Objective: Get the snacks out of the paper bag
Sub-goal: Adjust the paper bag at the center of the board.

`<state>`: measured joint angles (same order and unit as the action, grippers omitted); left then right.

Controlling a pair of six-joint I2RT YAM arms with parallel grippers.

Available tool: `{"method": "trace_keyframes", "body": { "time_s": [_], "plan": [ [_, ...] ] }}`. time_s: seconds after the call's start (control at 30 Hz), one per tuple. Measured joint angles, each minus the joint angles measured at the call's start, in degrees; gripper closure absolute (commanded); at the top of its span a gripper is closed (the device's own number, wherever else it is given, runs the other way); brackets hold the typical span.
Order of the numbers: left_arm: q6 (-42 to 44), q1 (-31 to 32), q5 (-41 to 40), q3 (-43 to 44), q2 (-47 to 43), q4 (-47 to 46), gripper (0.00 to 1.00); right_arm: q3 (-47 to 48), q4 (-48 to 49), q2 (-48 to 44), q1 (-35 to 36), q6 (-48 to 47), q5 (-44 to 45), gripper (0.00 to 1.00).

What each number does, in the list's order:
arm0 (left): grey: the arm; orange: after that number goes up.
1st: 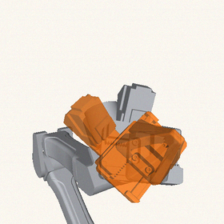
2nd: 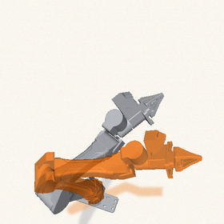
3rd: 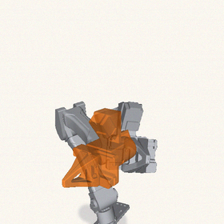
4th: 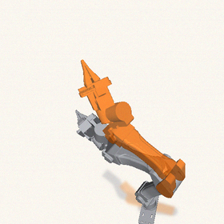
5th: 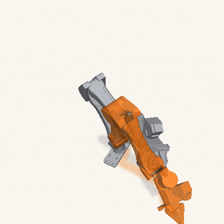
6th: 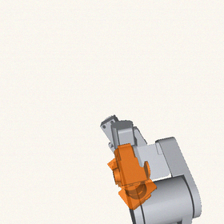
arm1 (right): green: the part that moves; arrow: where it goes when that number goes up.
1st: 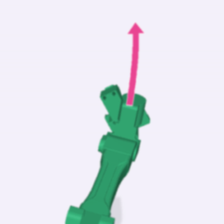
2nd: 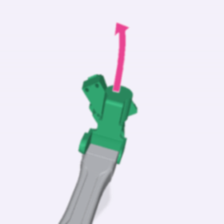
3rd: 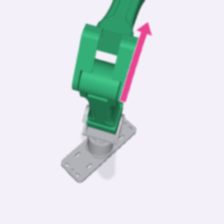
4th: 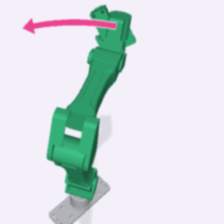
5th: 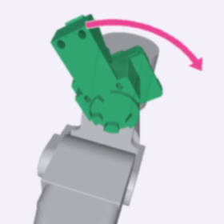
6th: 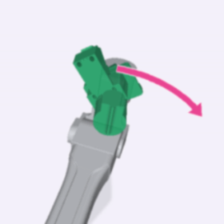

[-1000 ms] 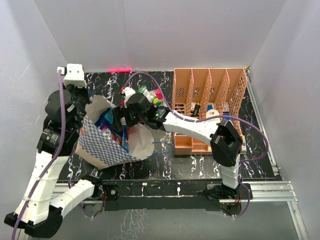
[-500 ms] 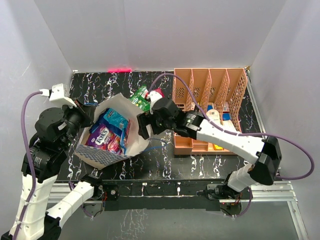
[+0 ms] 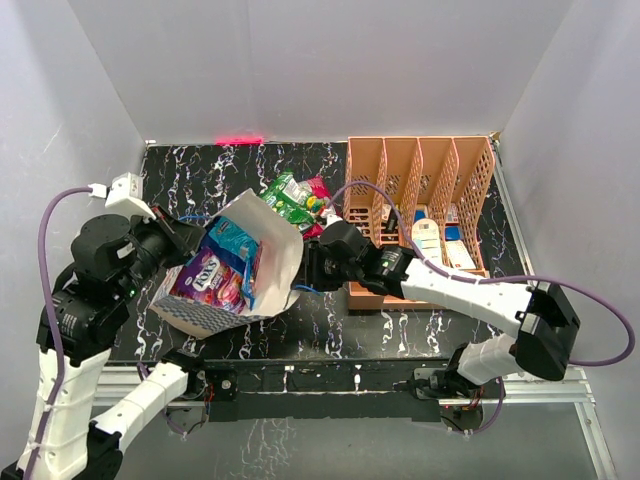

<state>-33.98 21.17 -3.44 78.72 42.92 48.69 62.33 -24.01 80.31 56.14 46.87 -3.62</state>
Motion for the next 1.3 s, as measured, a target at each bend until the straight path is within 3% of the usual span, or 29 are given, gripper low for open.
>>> {"method": "trace_keyframes", "body": {
  "time_s": [0.07,0.13,0.3,0.4,0.7,0.93,1.3],
  "plan": [
    [-0.07,0.00,0.00,1.18,0.66,1.22,1.00,-1.90,1.73,-1.40,0.00,3.37,-0.94,0.86],
    [0.17,0.00,-0.11,2.32,1.31,2.73,0.92,-2.60,3.63,-1.95,0.00,5.99,-1.51,0.92],
    [3.15,-0.02,-0.39,6.75,4.42,6.84,0.64,-3.17,8.15,-1.95,-0.28,10.60,-2.58,0.93],
    [5.81,0.00,-0.76,10.12,6.71,9.57,0.53,-3.17,9.60,-1.95,-0.26,11.74,-3.10,0.93],
    [12.41,0.00,-7.26,15.17,12.57,17.59,0.44,-3.21,10.25,-1.95,-0.26,11.80,-3.23,0.93],
    [20.17,0.00,-11.32,13.29,12.83,15.98,0.44,-3.26,10.58,-1.95,-0.26,11.72,-3.23,0.93],
    [21.70,0.00,-20.41,16.33,11.52,16.00,0.28,-3.26,10.58,-1.95,-0.26,11.45,-3.21,0.93]
  ]
}}
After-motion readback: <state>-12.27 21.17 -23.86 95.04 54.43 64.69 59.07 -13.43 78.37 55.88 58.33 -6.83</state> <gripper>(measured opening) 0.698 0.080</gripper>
